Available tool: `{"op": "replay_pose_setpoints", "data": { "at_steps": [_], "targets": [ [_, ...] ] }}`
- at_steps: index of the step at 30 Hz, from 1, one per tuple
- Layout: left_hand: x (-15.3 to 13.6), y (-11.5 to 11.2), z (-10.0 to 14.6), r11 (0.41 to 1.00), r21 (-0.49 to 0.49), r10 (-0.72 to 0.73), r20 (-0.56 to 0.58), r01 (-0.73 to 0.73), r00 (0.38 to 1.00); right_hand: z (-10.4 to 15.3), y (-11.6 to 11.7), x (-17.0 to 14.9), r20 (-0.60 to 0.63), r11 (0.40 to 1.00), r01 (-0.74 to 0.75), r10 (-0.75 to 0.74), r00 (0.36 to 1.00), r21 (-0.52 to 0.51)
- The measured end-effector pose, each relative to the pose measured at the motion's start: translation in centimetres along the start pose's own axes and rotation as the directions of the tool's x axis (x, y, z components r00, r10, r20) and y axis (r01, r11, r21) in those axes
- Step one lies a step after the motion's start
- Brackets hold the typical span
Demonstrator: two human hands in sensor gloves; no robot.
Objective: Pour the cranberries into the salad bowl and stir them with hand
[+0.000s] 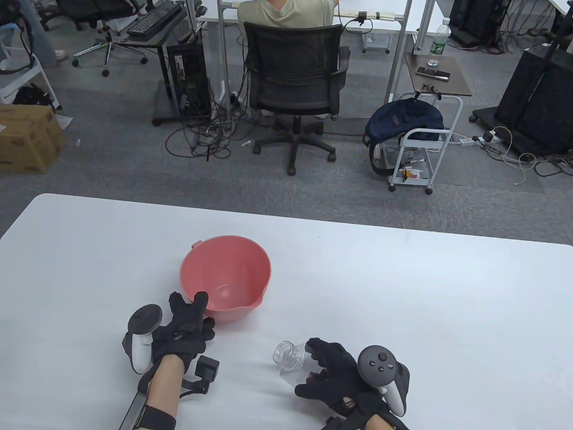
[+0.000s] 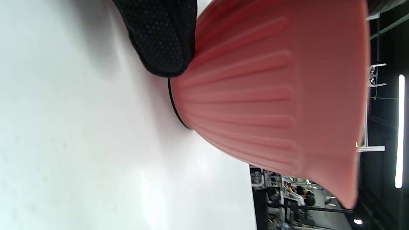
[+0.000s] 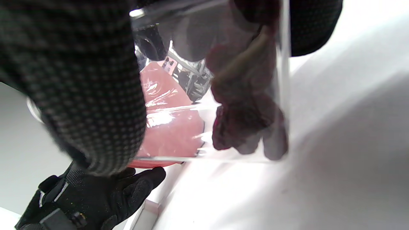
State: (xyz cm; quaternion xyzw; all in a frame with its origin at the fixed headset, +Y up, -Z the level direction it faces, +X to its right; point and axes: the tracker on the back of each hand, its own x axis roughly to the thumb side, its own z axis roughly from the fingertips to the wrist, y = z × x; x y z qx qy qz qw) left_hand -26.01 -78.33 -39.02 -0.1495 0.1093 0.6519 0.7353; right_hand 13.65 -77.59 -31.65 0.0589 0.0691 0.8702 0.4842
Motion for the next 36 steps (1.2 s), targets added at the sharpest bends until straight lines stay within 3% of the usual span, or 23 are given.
{"op": "replay_pose_setpoints", "data": {
  "at_steps": [4, 10, 15, 27, 36],
  "targets": [
    [-0.2, -0.3, -0.4, 0.991, -0.085, 0.1, -0.012, -0.1, 0.995, 0.0, 0.0, 0.0, -0.005, 1.0, 0.004, -0.004, 1.0, -0.001],
    [0.3, -0.3, 0.1, 0.995, -0.069, 0.07, 0.001, -0.069, 0.998, -0.2, -0.6, -0.2, -0.02, 0.999, 0.026, -0.026, 0.999, -0.025],
    [0.9, -1.1, 0.7, 0.99, -0.125, 0.071, 0.008, -0.069, 0.997, -0.2, -2.1, -0.6, -0.032, 0.994, 0.066, -0.069, 0.997, -0.082],
    [2.4, -3.9, 3.4, 0.955, -0.29, -0.058, 0.043, 0.068, 0.997, 0.5, -8.3, -3.1, -0.094, 0.914, 0.214, -0.26, 0.961, -0.344],
    [2.6, -5.4, 4.4, 0.899, -0.385, -0.196, 0.069, 0.207, 0.978, 1.0, -10.0, -5.0, -0.156, 0.86, 0.258, -0.356, 0.921, -0.44]
  ]
}}
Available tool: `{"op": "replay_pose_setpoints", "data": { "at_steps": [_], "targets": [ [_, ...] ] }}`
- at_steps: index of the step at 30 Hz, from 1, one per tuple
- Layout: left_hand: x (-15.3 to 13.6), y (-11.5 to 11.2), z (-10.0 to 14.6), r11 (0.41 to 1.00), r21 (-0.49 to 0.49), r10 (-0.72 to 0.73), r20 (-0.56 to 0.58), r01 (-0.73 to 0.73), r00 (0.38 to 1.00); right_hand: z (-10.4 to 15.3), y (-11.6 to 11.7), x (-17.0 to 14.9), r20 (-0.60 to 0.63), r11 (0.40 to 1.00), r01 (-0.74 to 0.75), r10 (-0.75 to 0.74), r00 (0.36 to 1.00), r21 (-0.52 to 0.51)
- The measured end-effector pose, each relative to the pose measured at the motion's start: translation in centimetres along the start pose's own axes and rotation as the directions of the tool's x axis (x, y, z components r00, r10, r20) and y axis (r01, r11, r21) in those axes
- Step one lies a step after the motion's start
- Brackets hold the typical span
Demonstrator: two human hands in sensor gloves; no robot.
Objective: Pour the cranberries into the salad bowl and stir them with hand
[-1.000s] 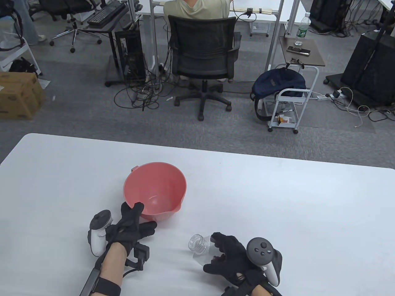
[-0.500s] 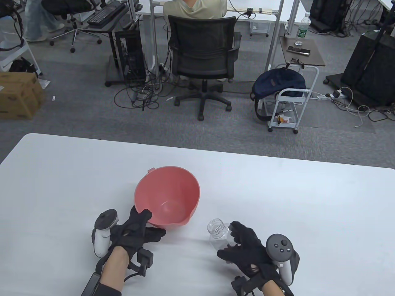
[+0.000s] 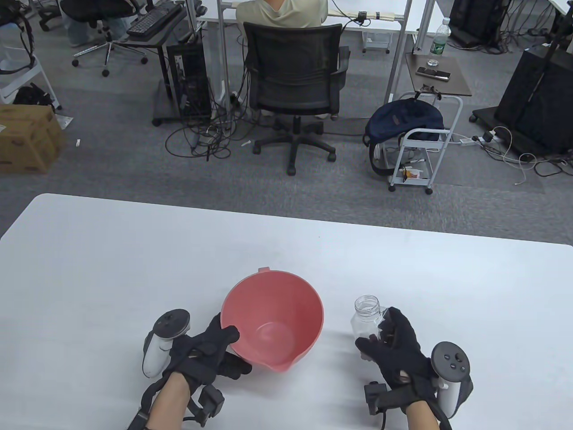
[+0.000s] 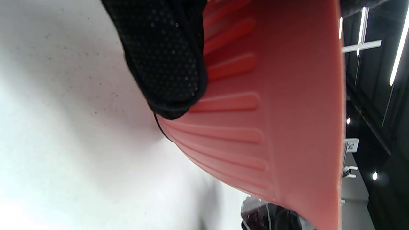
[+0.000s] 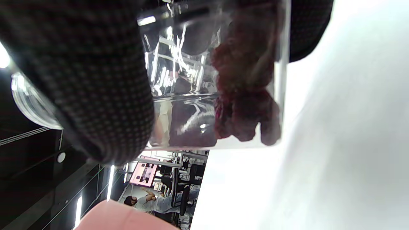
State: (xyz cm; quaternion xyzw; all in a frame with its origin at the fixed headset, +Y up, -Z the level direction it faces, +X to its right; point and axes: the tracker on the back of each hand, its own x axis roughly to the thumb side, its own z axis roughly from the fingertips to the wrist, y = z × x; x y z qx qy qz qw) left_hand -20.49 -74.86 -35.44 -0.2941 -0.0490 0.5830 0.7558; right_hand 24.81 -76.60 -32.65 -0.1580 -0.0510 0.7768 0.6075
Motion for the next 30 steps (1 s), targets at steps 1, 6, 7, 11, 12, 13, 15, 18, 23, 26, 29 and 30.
{"op": "replay_pose_setpoints", "data": {
  "at_steps": [1, 6, 7, 11, 12, 13, 15, 18, 23, 26, 29, 30],
  "targets": [
    [0.0, -0.1, 0.0, 1.0, -0.01, -0.009, -0.002, 0.009, 1.0, 0.0, -0.1, 0.0, -0.005, 1.0, -0.001, 0.001, 1.0, -0.005],
    [-0.1, -0.6, 0.0, 0.997, -0.032, -0.07, -0.022, 0.069, 0.997, 0.0, -0.7, -0.1, -0.018, 0.999, -0.014, 0.013, 1.0, -0.044],
    [-0.1, -0.6, 0.0, 0.996, -0.024, -0.09, -0.028, 0.089, 0.996, 0.1, -0.8, 0.0, -0.017, 0.999, -0.005, 0.004, 1.0, -0.052],
    [-0.3, -0.8, 0.0, 0.994, 0.0, -0.11, -0.038, 0.11, 0.993, 0.5, -1.1, 0.3, -0.01, 0.996, -0.006, 0.005, 1.0, -0.087],
    [-0.4, -0.8, 0.1, 0.994, 0.012, -0.111, -0.04, 0.111, 0.993, 0.6, -1.1, 0.3, -0.005, 0.996, -0.003, 0.003, 1.0, -0.085],
    [-0.4, -0.8, 0.1, 0.993, 0.031, -0.114, -0.044, 0.116, 0.993, 0.7, -1.0, 0.5, 0.001, 0.997, 0.0, 0.0, 1.0, -0.083],
    [-0.5, -0.9, 0.2, 0.986, 0.053, -0.153, -0.061, 0.156, 0.986, 0.9, -0.9, 0.7, 0.018, 0.997, 0.011, -0.01, 1.0, -0.082],
    [-0.5, -0.9, 0.3, 0.968, 0.104, -0.22, -0.079, 0.227, 0.972, 1.2, -0.7, 1.1, 0.048, 0.996, 0.02, -0.016, 0.999, -0.087],
    [-0.5, -1.0, 0.2, 0.955, 0.164, -0.235, -0.084, 0.246, 0.968, 1.6, -0.4, 1.7, 0.112, 0.997, 0.04, -0.033, 0.993, -0.062],
    [-0.7, -1.2, 0.1, 0.949, 0.218, -0.219, -0.056, 0.226, 0.974, 1.8, -0.1, 2.0, 0.141, 0.997, 0.074, -0.068, 0.988, -0.035],
    [-1.1, -1.4, -0.2, 0.944, 0.287, -0.168, -0.001, 0.161, 0.986, 2.2, 0.7, 2.1, 0.163, 0.993, 0.114, -0.11, 0.981, -0.017],
    [-1.2, -1.4, -0.3, 0.941, 0.306, -0.158, 0.023, 0.144, 0.987, 2.3, 1.1, 2.2, 0.172, 0.991, 0.131, -0.128, 0.977, -0.009]
  ]
}}
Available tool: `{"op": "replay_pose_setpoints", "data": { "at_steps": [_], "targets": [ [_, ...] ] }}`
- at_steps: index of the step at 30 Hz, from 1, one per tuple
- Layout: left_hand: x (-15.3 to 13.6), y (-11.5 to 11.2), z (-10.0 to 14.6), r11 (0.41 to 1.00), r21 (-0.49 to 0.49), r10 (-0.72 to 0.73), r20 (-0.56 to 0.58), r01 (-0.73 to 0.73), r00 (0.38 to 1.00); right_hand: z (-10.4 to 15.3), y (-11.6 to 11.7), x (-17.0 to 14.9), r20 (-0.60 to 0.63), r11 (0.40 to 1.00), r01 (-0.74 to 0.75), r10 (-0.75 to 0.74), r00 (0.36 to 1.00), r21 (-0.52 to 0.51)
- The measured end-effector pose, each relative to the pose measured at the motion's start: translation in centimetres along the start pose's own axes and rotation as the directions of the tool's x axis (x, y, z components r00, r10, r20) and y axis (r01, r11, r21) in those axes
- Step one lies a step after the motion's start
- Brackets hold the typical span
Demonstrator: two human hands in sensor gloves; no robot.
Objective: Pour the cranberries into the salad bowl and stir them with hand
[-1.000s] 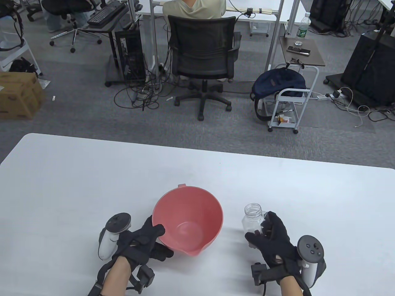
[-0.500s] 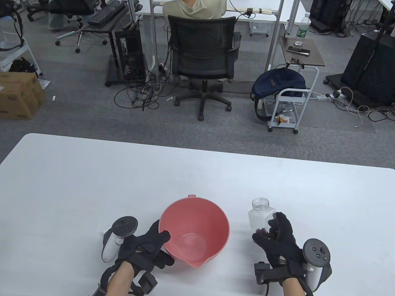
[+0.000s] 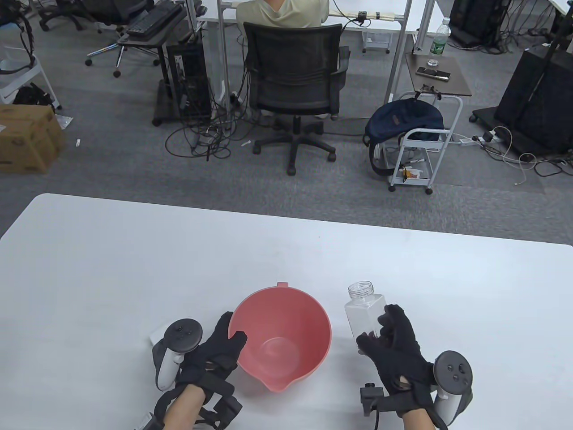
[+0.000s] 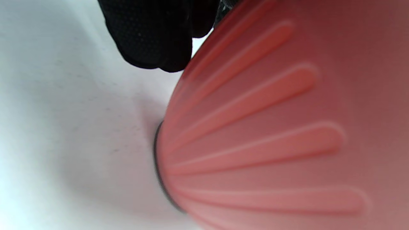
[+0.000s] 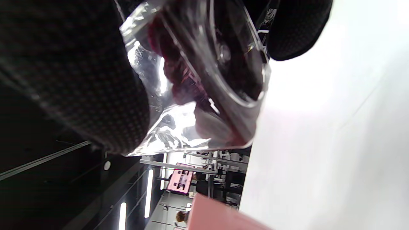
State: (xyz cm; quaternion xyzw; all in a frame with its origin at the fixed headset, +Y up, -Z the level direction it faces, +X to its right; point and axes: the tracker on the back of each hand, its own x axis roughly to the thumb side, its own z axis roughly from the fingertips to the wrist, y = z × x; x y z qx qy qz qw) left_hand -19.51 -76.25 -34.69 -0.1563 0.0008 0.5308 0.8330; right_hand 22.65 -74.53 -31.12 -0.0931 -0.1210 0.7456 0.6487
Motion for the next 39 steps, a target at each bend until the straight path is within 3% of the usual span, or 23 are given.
{"op": "replay_pose_setpoints", "data": {
  "at_steps": [9, 39],
  "targets": [
    [-0.2, -0.5, -0.2, 0.998, 0.02, 0.056, 0.044, -0.057, 0.997, 0.9, 2.1, 0.9, 0.05, 0.995, 0.07, -0.074, 0.996, 0.074],
    [0.2, -0.1, -0.7, 0.997, 0.005, 0.079, 0.026, -0.079, 0.997, 1.9, 4.4, 3.0, 0.2, 0.98, -0.148, 0.12, 0.972, 0.13]
  ]
}}
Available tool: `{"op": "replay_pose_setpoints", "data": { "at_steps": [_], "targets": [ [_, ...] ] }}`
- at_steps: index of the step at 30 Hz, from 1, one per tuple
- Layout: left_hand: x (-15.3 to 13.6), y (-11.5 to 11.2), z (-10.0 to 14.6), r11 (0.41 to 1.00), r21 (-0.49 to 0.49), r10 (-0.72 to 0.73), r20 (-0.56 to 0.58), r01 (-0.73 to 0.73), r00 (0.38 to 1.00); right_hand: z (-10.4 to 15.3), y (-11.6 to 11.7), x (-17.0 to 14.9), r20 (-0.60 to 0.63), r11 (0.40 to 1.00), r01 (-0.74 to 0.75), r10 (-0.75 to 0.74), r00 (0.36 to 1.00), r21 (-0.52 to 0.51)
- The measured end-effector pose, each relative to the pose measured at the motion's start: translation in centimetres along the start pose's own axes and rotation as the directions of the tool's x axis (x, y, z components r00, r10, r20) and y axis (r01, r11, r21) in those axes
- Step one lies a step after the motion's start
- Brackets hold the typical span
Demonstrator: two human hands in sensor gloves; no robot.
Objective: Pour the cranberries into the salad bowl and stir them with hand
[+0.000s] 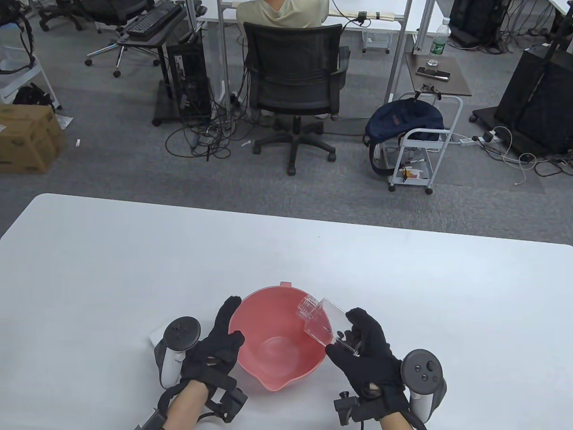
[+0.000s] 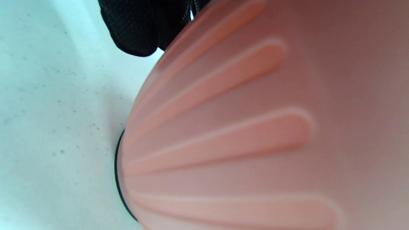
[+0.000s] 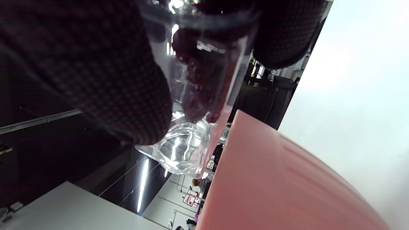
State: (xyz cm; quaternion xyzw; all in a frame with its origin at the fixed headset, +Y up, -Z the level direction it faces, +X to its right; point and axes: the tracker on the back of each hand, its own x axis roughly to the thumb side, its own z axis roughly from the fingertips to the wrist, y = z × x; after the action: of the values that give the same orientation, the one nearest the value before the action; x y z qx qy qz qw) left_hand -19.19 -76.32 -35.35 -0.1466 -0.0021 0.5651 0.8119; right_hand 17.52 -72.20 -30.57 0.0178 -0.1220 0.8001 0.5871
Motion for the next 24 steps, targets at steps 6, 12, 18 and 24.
{"op": "replay_pose_setpoints", "data": {
  "at_steps": [6, 12, 18, 24],
  "targets": [
    [0.0, 0.0, -0.1, 1.0, -0.002, 0.003, -0.001, -0.003, 1.0, 0.1, 0.7, 0.6, 0.053, 0.996, 0.009, -0.014, 0.999, 0.09],
    [0.1, 0.1, -0.1, 1.0, -0.003, 0.0, -0.002, 0.0, 1.0, 0.3, 0.7, 1.0, 0.017, 0.998, 0.034, -0.035, 0.999, 0.054],
    [0.2, 0.1, -0.2, 1.0, -0.003, -0.006, -0.003, 0.006, 1.0, 0.5, 0.8, 1.6, 0.032, 0.997, 0.006, -0.009, 0.999, 0.079],
    [0.2, 0.0, -0.2, 1.0, -0.005, -0.004, -0.003, 0.004, 1.0, 0.8, 1.3, 2.1, 0.063, 0.992, 0.005, -0.013, 0.998, 0.124]
  ]
}}
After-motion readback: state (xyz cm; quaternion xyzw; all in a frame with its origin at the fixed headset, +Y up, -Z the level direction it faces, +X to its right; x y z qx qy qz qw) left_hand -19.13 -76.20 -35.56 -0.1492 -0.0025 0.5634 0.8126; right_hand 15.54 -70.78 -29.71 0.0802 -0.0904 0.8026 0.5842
